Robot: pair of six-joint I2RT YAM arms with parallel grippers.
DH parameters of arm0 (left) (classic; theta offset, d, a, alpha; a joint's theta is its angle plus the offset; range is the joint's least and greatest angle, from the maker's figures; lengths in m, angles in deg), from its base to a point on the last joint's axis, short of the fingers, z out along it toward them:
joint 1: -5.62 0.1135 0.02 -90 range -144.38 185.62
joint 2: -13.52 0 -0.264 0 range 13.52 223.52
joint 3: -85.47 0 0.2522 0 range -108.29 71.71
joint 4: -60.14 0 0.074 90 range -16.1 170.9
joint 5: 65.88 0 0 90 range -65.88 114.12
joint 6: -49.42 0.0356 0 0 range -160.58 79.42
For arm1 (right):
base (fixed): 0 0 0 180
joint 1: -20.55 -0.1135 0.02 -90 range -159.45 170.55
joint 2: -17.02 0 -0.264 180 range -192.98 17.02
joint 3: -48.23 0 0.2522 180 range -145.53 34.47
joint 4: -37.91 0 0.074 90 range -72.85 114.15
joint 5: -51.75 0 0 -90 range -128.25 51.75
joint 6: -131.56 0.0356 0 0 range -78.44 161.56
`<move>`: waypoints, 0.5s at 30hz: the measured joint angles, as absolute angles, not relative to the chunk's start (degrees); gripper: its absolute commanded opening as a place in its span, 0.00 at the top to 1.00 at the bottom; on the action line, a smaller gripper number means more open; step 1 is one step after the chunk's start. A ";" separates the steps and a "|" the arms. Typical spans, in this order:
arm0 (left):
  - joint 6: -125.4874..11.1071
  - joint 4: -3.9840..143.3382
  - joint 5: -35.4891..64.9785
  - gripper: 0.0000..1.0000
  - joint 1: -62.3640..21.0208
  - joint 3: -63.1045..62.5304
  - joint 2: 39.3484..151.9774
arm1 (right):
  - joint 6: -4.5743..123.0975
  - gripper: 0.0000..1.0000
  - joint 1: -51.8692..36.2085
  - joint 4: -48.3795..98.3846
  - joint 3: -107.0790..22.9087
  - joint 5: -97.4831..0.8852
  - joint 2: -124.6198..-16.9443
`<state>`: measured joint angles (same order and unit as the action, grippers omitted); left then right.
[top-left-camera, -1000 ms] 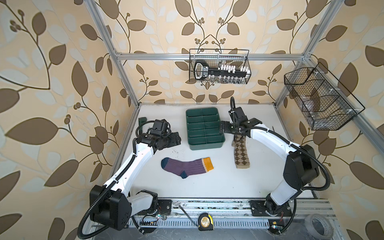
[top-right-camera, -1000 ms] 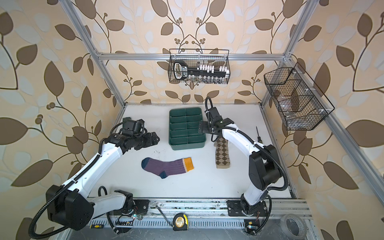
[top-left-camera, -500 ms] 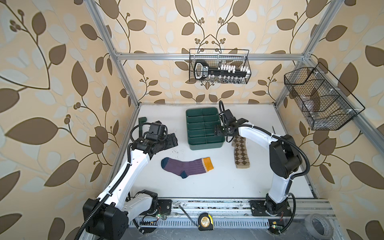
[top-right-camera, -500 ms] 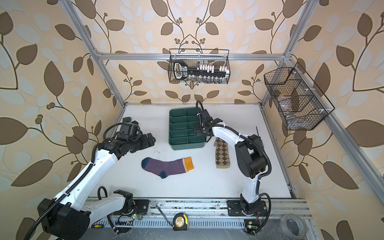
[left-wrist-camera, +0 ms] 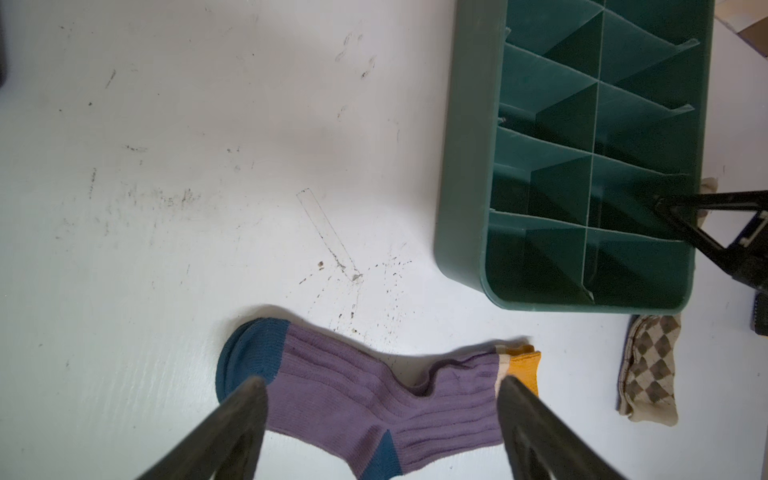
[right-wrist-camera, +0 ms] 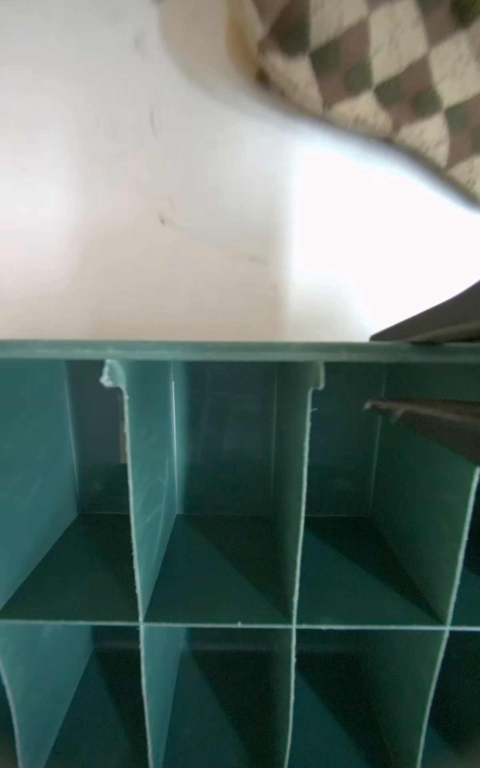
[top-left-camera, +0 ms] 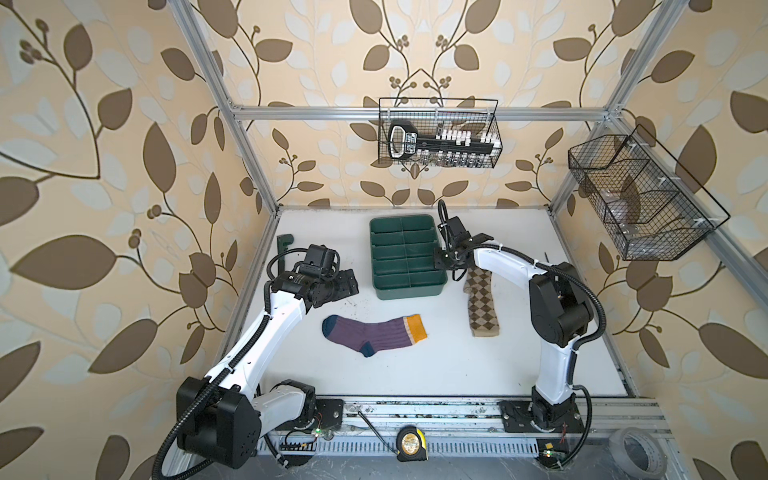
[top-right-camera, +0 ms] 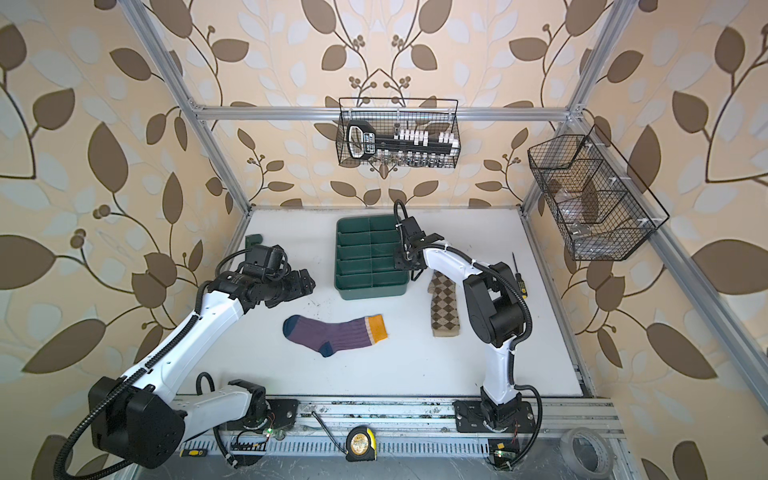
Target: Roll the socks
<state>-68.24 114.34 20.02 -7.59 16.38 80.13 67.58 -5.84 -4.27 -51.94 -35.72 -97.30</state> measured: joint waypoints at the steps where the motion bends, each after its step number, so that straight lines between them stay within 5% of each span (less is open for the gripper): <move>1: -68.27 114.34 19.97 0.12 -7.59 16.38 80.11 | 67.71 0.88 -6.15 -4.27 -52.42 -35.72 -97.83; 12: -69.18 114.34 19.10 0.01 -7.59 16.38 76.35 | 75.43 0.89 -15.89 -2.83 -58.02 -35.18 -102.13; 15: -69.16 114.34 19.12 0.01 -7.59 16.38 74.01 | 77.35 0.79 -18.04 -1.98 -60.82 -36.14 -104.34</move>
<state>-69.16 114.34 19.12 -7.59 16.38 74.01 77.35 -18.04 -1.98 -60.82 -36.14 -104.34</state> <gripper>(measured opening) 0.987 0.145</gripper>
